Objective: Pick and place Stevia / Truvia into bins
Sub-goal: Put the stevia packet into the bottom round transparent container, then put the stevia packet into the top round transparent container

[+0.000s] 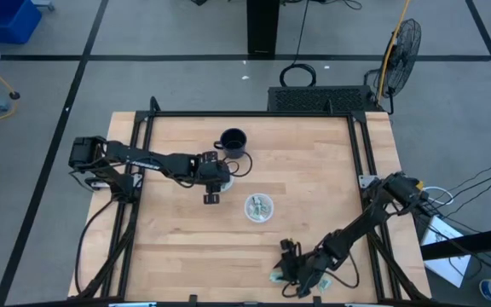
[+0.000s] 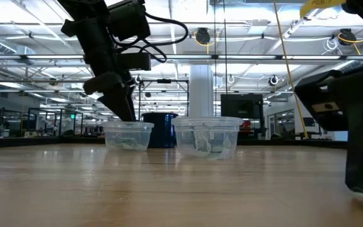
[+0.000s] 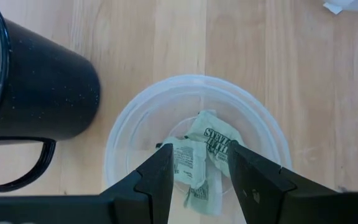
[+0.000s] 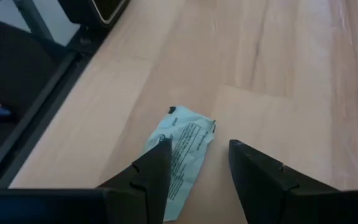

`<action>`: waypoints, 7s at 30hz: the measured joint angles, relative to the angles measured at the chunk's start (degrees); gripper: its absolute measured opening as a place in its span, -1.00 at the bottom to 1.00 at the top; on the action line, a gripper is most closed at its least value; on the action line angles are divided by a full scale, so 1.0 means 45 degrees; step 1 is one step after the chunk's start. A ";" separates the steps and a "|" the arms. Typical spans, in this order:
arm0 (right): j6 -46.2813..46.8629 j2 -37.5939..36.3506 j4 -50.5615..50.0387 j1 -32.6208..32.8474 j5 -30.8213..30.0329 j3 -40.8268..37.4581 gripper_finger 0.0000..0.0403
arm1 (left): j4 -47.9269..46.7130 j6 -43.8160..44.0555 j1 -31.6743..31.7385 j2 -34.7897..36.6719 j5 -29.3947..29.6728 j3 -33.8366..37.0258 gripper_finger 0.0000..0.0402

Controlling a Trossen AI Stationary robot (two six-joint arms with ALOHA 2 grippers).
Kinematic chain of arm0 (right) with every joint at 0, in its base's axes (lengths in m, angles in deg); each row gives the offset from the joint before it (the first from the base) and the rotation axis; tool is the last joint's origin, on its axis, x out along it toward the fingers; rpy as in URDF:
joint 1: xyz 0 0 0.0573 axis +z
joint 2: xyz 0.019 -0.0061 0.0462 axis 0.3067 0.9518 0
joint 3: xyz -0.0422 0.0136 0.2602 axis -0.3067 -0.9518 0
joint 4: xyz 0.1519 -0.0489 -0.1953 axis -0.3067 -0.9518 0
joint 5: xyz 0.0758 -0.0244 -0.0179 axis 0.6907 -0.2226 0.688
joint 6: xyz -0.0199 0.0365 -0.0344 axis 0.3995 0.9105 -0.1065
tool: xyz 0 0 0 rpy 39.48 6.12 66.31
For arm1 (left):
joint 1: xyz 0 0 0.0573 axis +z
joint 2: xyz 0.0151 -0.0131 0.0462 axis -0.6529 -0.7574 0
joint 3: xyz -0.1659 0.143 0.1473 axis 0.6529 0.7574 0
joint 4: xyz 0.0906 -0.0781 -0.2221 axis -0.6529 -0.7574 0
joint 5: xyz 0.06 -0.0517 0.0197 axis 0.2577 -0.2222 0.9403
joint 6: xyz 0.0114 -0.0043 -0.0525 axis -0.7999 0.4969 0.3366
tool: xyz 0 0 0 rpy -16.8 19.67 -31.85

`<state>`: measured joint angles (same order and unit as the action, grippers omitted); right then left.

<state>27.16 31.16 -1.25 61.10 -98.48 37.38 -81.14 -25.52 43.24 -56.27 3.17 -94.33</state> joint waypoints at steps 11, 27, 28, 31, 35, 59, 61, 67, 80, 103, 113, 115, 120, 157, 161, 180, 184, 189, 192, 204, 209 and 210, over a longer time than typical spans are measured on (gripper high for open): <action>-0.1433 -0.0070 -0.0703 -0.0024 -0.0696 0.0009 -0.51 | 0.0091 -0.0014 0.0000 0.0000 0.0005 -0.0005 -0.21; -0.3859 -0.3834 -0.1693 -0.1242 -0.2080 -0.0030 -0.98 | 0.0748 -0.0162 0.0000 0.0000 0.0097 -0.0005 -0.21; -0.3191 -0.3951 -0.1791 -0.1322 -0.1281 -0.0030 -0.96 | 0.0688 -0.0048 0.0000 0.0000 0.0092 -0.0005 -0.21; -0.1484 -0.3704 -0.1758 -0.1313 0.0495 -0.0030 -0.86 | 0.0590 0.0051 0.0000 0.0000 0.0092 -0.0005 -0.21; -0.1378 -0.2573 -0.1566 -0.1069 0.0456 -0.0035 -0.65 | 0.0678 0.0062 0.0000 0.0000 0.0097 -0.0005 -0.21; -0.1848 -0.0301 -0.1049 -0.1089 -0.0559 -0.0001 -0.60 | 0.0694 0.0253 -0.0078 0.0000 -0.0015 -0.0005 -0.21; -0.1825 -0.0301 -0.1063 -0.1112 -0.0572 -0.0001 -0.72 | 0.0694 0.0253 -0.0078 0.0000 -0.0016 -0.0005 -0.21; -0.3106 -0.0661 -0.0993 -0.1197 -0.1152 -0.0061 -0.97 | 0.0689 0.0243 -0.0073 0.0000 -0.0020 -0.0005 -0.21; -0.6572 -0.4578 -0.1448 -0.4143 -0.3817 -0.0025 -0.98 | 0.0723 0.0209 -0.0073 0.0000 -0.0016 -0.0005 -0.21; -0.7305 -0.3543 -0.1860 -0.6645 0.0742 -0.0045 -0.41 | 0.0800 0.0335 -0.0078 0.0000 0.0097 0.0000 -0.21; -0.6177 -0.5779 -0.4440 -0.3411 -0.1059 0.1020 -0.38 | 0.0772 0.0345 -0.0117 0.0000 0.0097 0.0005 -0.21; -0.5340 -0.5815 -0.4764 -0.2638 -0.0303 0.1258 -0.38 | 0.0813 0.0340 -0.0141 -0.0005 0.0097 0.0005 -0.21; -0.1851 -0.5346 -0.5837 -0.0802 0.0875 0.1247 -0.38 | 0.1151 0.0399 -0.0213 -0.0005 0.0092 0.0010 -0.21; 0.8991 -0.2394 -0.9861 0.3387 0.2676 0.1009 -0.61 | 0.2171 0.0991 -0.0311 -0.0005 0.0102 0.0005 -0.21; 0.8990 -0.2424 -0.9918 0.3190 0.2722 0.0985 -0.89 | 0.2180 0.0994 -0.0311 -0.0005 0.0102 0.0005 -0.21; 0.6036 -0.5180 -1.1897 -0.0562 -0.4493 0.0927 -1.00 | 0.6196 -0.3187 -0.1898 0.0728 -0.1856 -0.0053 -0.21; 0.4588 -0.5270 -1.0543 -0.3152 -0.4413 0.0931 -1.00 | 0.6997 -0.5422 -0.2360 0.0763 -0.1335 -0.0019 -0.21; 0.0889 -0.5284 -0.7402 -0.5703 -0.1845 0.0942 -1.00 | 0.6855 -0.6645 -0.2559 0.0733 -0.0336 -0.0015 -0.21; -0.0930 -0.5289 -0.6103 -0.6540 -0.0812 0.0946 -1.00 | 0.6259 -0.6737 -0.2571 0.0733 -0.0321 -0.0008 -0.21; -0.3089 -0.5255 -0.3609 -0.8296 0.0828 0.0951 -1.00 | 0.6657 -0.8212 -0.2573 0.0733 -0.0190 -0.0005 -0.21; -0.3480 -0.5260 -0.2407 -0.8712 0.2166 0.0955 -1.00 | 0.7023 -0.8767 -0.2535 0.0733 -0.0003 -0.0005 -0.21; -0.3478 -0.5260 -0.2321 -0.8773 0.2386 0.0956 -1.00 | 0.7055 -0.8838 -0.2535 0.0733 0.0077 -0.0005 -0.21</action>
<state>11.51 7.49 -11.70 21.63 -87.75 41.68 -49.40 -65.29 31.83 -52.97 3.51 -94.35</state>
